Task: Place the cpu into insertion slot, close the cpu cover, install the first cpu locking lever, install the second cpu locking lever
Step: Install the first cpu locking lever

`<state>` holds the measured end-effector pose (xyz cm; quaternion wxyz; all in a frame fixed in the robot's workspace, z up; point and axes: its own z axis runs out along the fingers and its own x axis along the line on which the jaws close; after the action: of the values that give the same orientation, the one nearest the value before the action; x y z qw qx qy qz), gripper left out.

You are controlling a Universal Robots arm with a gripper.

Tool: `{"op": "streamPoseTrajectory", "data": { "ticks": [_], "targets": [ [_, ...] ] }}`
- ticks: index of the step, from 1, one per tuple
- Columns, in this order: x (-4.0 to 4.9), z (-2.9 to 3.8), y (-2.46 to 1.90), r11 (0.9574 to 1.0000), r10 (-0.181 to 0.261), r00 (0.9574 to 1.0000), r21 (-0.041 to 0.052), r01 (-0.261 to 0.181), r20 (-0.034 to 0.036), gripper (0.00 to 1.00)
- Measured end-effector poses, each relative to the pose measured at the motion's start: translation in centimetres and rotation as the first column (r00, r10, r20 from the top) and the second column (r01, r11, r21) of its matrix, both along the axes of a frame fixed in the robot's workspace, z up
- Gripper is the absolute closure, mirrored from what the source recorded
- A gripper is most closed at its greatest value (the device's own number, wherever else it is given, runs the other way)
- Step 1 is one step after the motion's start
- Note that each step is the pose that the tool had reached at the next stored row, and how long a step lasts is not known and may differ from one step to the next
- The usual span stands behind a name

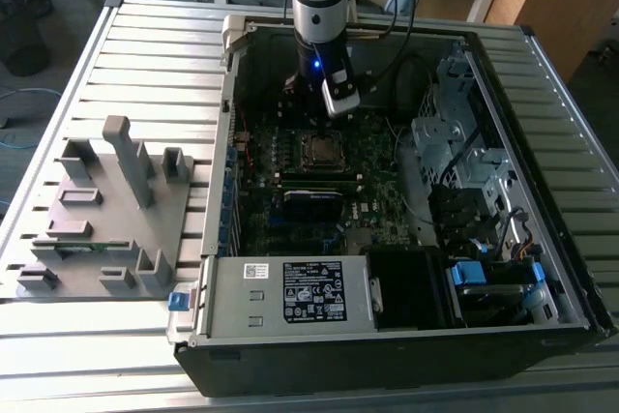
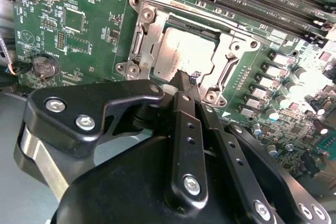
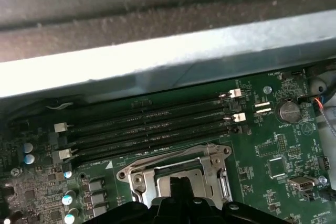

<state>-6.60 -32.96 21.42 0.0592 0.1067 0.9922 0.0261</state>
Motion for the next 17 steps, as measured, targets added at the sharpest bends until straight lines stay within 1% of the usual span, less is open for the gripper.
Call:
{"op": "streamPoseTrajectory", "data": {
  "ticks": [2, 17],
  "targets": [
    [0.00, 0.16, 0.00, 1.0000, 0.000, 1.0000, 0.0000, 0.000, -0.0003, 0.90],
    [0.00, 0.23, 0.00, 1.0000, 0.000, 1.0000, -0.0004, 0.000, -0.0006, 0.90]
  ]
}}
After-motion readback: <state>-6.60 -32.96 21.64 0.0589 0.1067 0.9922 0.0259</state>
